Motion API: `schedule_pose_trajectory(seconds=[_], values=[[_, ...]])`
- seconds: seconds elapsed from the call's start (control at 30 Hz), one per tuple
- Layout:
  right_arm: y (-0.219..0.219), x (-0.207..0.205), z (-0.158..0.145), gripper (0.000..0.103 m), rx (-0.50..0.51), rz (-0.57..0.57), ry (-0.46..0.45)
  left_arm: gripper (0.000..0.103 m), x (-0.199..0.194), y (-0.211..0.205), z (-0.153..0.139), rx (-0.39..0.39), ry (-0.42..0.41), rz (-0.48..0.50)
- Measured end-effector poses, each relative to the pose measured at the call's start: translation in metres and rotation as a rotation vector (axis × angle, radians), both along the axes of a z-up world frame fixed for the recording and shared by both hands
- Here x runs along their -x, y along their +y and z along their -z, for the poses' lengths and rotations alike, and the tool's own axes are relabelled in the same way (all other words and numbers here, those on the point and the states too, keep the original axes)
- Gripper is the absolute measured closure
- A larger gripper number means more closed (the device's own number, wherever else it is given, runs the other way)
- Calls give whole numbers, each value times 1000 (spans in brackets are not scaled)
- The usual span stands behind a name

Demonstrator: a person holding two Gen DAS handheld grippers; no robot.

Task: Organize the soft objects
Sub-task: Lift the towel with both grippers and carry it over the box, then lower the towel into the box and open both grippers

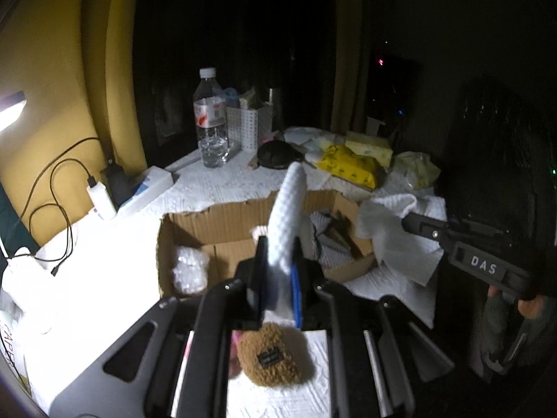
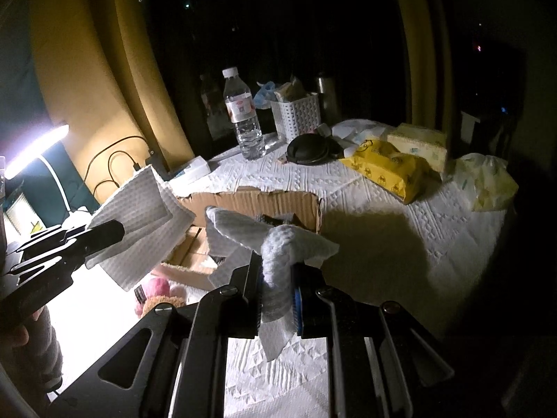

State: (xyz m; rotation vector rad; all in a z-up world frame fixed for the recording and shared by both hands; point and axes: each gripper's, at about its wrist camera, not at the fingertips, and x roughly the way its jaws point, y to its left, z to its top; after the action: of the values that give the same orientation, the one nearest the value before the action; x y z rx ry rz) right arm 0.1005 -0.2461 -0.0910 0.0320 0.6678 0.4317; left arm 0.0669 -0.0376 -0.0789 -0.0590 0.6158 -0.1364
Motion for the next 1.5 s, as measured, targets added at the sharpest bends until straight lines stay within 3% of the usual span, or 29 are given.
schedule_pose_trajectory(seconds=[0.27,0.57,1.2,1.3,1.43,1.5], values=[[-4,-19,-4,88,-8,4,-9,92,-24,7,3,2,-1,-32],[-2,-42,3,88,-23,-3,0,92,-54,14,26,-1,41,-72],[24,-94,57,88,-15,-66,103,90,-102,4,86,-27,210,-75],[26,-94,62,82,-4,-62,111,90,-106,2,94,-24,244,-69],[25,-88,55,55,-11,-76,78,88,-107,-1,98,-18,268,-54],[20,-85,49,52,-16,-55,58,84,-107,-2,97,-14,271,-48]])
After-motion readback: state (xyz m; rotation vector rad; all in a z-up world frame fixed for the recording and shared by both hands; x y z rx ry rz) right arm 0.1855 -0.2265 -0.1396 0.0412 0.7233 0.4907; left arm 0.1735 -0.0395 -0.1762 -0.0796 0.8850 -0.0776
